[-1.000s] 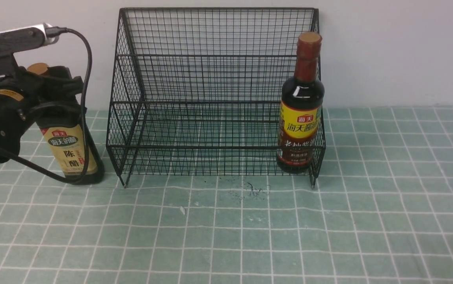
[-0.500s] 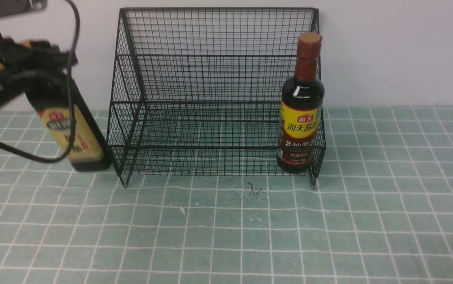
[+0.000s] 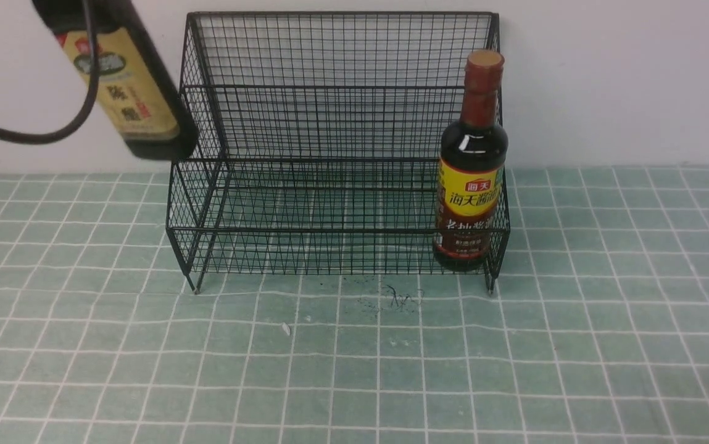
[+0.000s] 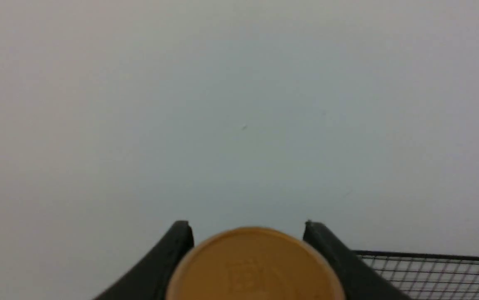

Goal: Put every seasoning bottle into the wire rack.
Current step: Use the left arm to put the condiment bottle back on the shelf

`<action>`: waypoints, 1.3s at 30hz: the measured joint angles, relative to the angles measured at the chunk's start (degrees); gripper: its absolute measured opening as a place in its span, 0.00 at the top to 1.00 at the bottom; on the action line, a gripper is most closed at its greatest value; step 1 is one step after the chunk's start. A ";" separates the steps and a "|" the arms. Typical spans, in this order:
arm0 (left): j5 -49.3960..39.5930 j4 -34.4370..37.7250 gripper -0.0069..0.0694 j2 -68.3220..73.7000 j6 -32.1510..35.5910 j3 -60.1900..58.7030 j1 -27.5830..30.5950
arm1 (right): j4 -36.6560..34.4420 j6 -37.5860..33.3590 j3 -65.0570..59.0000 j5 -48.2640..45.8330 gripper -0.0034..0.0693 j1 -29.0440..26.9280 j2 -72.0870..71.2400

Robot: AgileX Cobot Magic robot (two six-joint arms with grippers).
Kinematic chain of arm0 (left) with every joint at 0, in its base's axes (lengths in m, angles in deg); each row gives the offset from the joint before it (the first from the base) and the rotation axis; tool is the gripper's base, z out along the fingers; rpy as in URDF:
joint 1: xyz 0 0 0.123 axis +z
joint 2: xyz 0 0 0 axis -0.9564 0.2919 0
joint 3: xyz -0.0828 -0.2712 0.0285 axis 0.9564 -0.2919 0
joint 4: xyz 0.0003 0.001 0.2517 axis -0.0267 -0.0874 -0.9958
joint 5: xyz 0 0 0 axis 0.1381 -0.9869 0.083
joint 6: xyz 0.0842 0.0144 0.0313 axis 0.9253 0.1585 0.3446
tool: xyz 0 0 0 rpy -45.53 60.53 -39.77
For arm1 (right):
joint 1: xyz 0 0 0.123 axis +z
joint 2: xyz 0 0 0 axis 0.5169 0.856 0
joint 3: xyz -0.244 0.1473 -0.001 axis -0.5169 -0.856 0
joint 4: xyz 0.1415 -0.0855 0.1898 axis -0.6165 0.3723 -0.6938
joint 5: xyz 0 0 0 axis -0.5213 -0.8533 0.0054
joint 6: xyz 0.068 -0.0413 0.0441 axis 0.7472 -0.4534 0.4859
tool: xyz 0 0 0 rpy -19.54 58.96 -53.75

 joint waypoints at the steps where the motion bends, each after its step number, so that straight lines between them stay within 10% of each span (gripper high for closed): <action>1: 0.12 0.00 0.51 0.31 0.41 0.89 -1.04 | 0.00 0.00 0.00 0.00 0.97 0.00 0.00; 39: 8.29 1.06 0.50 23.57 8.31 4.13 -6.07 | 0.00 -0.87 0.00 0.00 0.97 0.00 0.00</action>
